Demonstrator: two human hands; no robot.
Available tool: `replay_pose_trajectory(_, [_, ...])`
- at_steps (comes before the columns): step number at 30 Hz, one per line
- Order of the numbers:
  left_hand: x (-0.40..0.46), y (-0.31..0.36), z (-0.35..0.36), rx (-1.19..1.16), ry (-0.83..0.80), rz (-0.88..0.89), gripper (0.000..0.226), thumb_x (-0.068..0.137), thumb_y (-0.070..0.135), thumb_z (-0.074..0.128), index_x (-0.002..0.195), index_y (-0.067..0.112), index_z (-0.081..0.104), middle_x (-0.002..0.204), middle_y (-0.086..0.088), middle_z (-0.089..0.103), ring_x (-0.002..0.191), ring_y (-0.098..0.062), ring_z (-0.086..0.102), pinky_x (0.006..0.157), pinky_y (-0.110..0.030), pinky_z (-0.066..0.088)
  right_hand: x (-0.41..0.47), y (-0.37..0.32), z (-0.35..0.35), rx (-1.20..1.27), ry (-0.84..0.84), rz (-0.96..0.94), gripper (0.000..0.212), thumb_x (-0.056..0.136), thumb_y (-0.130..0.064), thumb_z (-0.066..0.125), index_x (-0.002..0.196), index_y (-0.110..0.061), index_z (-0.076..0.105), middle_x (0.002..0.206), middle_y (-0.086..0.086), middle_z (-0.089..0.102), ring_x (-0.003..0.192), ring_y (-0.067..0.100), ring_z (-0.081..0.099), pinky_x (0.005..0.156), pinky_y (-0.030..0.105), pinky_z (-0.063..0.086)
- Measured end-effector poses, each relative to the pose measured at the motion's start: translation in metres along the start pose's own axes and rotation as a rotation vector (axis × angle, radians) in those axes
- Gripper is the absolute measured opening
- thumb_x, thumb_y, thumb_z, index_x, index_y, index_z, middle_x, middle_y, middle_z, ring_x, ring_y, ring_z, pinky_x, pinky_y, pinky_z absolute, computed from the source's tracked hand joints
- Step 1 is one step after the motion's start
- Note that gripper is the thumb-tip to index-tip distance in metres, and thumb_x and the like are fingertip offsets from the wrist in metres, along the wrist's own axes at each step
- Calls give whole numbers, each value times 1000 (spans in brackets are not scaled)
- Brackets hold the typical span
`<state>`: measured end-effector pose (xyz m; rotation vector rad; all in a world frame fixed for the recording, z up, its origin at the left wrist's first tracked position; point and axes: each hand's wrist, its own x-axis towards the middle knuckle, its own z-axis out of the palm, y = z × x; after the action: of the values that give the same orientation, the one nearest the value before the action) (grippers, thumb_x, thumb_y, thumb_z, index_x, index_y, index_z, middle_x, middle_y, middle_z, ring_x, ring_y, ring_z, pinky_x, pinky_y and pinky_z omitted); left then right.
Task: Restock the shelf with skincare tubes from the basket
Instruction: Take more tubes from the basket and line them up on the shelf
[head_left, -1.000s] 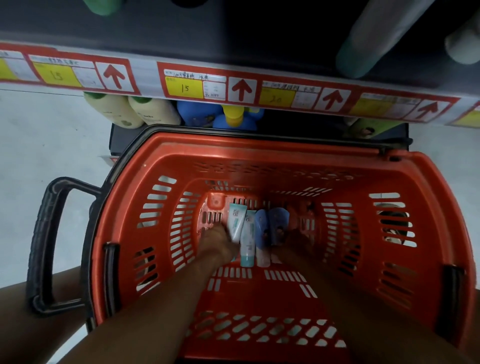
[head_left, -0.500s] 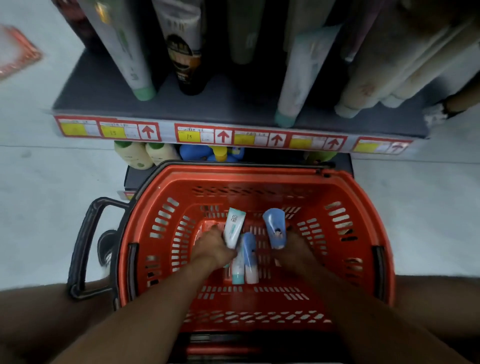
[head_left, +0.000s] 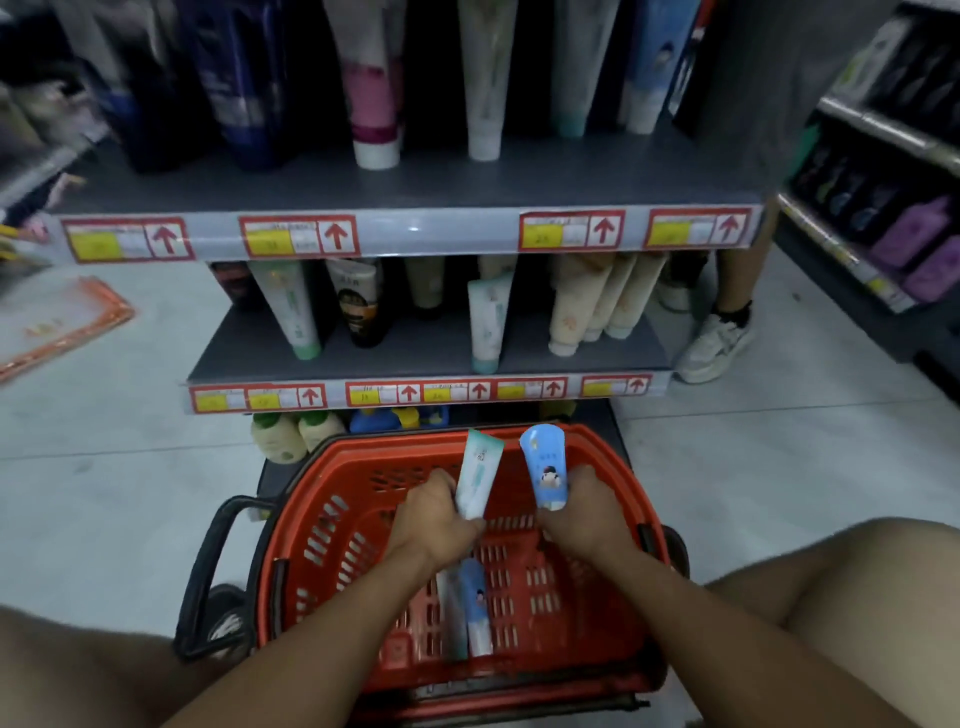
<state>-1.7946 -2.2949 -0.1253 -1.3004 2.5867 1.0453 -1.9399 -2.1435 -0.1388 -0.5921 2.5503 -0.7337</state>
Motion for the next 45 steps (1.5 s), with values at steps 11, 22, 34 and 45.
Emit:
replay_pose_trajectory(11, [-39,85,-60,-121,262,238,42,72,40,83,94,25,51,93,6,69,77,-15,63,54,-24,40,-24,-45,-108,162,278,-153,37,72,-37,72,97,-20,51,89,0,63,76,21,62,54,31,43])
replay_pose_trajectory(22, [-67,185,-129,-213,474,426,46,72,46,84,99,29,50,91,13,62,82,-8,63,62,-28,51,-20,-96,-213,265,529,-279,46,70,-42,75,105,-26,50,100,-4,66,89,18,66,73,40,58])
replay_pose_trajectory(34, [-33,265,-172,-245,573,522,47,71,49,83,93,30,45,87,12,61,80,-4,61,56,-24,46,29,-128,-285,286,652,-349,46,73,-46,71,108,-31,47,101,-7,65,89,16,66,72,44,59])
replay_pose_trajectory(45, [41,305,-186,-271,632,426,50,76,45,85,103,23,49,95,7,63,88,-15,63,63,-23,41,102,-145,-298,277,640,-370,46,79,-41,76,113,-28,48,108,-4,68,92,15,67,73,40,59])
